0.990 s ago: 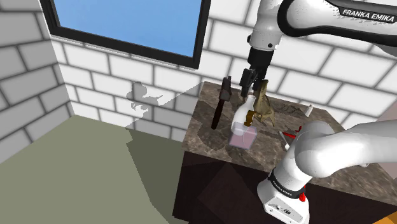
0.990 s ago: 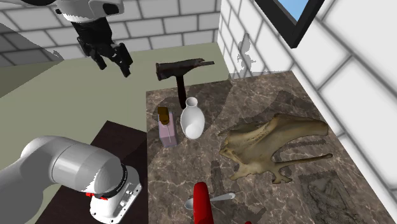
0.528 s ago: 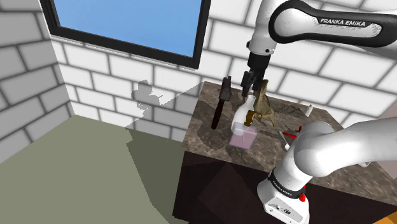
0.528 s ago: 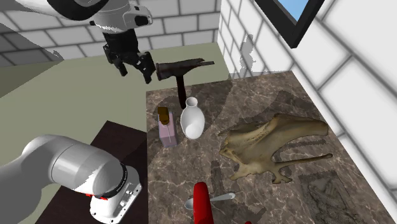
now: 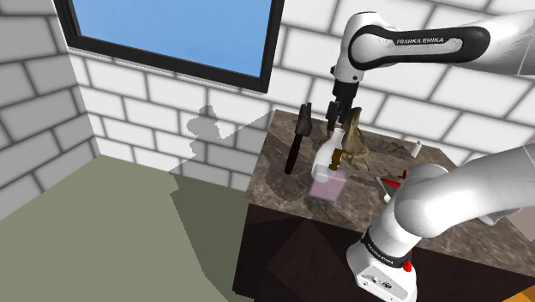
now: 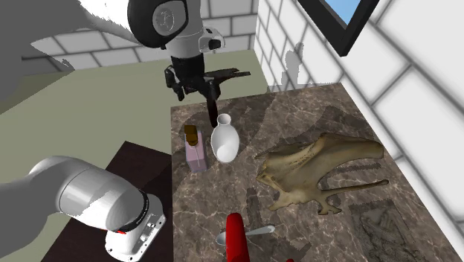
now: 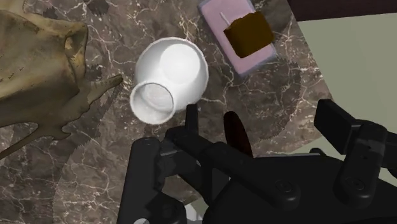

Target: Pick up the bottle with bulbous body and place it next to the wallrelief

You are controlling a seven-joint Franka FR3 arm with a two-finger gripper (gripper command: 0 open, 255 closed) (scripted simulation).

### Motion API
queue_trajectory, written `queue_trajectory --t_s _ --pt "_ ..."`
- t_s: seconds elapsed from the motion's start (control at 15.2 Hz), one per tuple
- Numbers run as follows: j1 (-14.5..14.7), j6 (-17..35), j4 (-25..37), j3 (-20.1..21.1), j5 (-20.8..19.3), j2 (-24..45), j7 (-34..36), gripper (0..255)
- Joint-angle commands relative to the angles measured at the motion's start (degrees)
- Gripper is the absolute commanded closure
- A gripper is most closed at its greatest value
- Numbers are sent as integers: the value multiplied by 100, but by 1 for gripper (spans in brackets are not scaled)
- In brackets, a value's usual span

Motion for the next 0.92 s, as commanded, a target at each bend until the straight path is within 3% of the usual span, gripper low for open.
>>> queue_trajectory --t_s 0.0,0.33,0.86 --pt "-70 194 124 -267 -134 307 -308 0" --pt "-159 699 483 -853 -275 1165 -992 0" --pt "-206 1315 -7 -976 -351 1289 -998 0"
